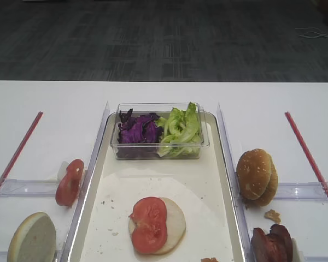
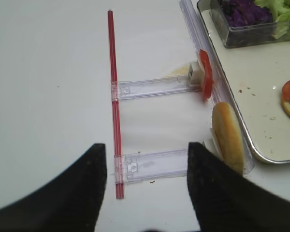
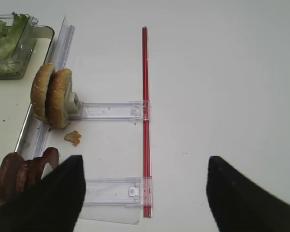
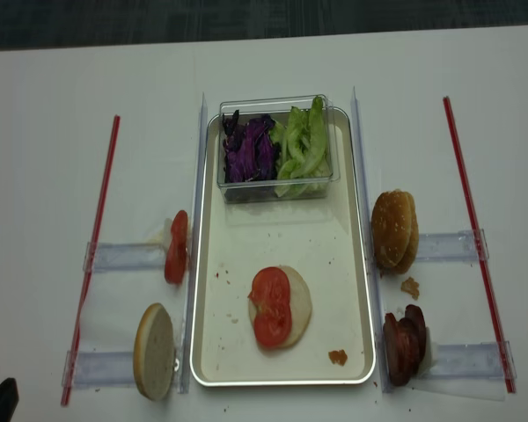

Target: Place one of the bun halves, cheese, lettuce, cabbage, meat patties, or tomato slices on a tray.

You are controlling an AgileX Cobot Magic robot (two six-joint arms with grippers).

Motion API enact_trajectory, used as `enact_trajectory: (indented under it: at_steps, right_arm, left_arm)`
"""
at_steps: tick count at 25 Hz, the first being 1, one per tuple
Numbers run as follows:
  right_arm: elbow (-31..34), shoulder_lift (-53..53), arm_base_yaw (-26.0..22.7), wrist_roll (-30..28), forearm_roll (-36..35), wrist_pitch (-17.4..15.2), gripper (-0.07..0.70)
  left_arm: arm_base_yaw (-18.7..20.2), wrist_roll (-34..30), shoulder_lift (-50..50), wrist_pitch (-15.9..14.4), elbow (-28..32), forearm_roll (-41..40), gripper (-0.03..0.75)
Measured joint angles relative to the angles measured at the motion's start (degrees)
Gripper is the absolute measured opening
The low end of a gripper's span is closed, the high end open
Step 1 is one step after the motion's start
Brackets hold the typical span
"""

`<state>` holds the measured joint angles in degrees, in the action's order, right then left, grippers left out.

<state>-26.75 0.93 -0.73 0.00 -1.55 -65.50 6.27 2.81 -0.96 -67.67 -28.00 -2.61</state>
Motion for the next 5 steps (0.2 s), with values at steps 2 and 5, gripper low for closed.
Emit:
enact_trajectory:
  at_steps: [2,5]
  right_arm:
    - [0.0,0.0,0.0,0.0,0.0,0.11,0.563]
    - [0.0,0.0,0.0,0.0,0.0,0.11,0.563]
  left_arm:
    - [0.0,0.0,0.0,0.0,0.0,0.0,0.358]
    - [0.0,0.0,0.0,0.0,0.0,0.0,0.358]
